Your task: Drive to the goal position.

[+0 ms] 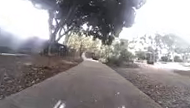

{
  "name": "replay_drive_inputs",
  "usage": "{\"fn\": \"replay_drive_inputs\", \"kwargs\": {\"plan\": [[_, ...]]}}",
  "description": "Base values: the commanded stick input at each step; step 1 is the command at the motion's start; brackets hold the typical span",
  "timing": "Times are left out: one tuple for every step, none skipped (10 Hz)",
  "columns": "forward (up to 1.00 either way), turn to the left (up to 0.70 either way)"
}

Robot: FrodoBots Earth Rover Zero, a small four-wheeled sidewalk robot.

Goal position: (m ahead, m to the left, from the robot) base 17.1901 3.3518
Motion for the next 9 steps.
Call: {"fn": "replay_drive_inputs", "kwargs": {"plan": [[0.70, 0.00], [0.70, 0.00], [0.70, 0.00], [0.70, 0.00], [0.70, 0.00], [0.70, 0.00], [0.70, 0.00], [0.70, 0.00], [0.70, 0.00]]}}
